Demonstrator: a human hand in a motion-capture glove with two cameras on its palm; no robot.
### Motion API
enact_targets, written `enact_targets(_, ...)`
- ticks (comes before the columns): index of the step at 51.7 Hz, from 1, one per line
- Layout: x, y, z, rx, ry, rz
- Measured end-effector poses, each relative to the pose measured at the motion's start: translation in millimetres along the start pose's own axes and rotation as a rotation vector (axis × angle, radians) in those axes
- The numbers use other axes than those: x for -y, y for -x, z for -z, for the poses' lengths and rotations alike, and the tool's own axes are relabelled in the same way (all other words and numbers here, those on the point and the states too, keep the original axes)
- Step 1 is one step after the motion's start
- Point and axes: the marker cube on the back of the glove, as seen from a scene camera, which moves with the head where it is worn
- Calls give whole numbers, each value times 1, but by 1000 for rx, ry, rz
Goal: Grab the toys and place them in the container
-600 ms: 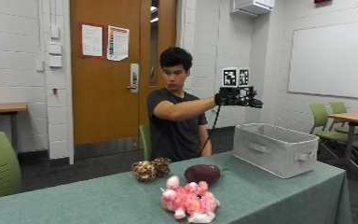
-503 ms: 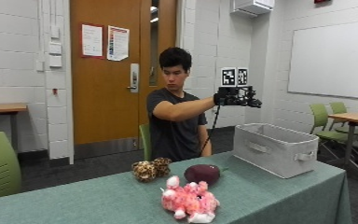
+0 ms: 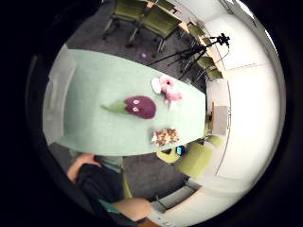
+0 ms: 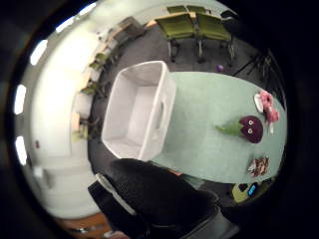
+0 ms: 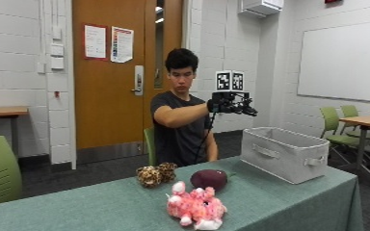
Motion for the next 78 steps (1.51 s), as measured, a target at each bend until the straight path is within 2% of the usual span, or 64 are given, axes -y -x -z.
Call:
enact_targets(8, -1, -59, -42, 58, 17, -46)
enact_targets(18, -3, -118, -140, 111, 147, -97)
enact_targets(26, -10, -133, -187, 67, 193, -93)
enact_targets(38, -18, -146, -228, 5, 255, -87)
enact_targets(57, -9, -150, -240, 32, 92, -126)
enact_targets(64, 0, -146, -238, -9, 109, -133)
enact_targets(72, 5, -147, -234, 83, 184, -149)
enact_targets(78, 7, -138, -210, 86, 191, -136)
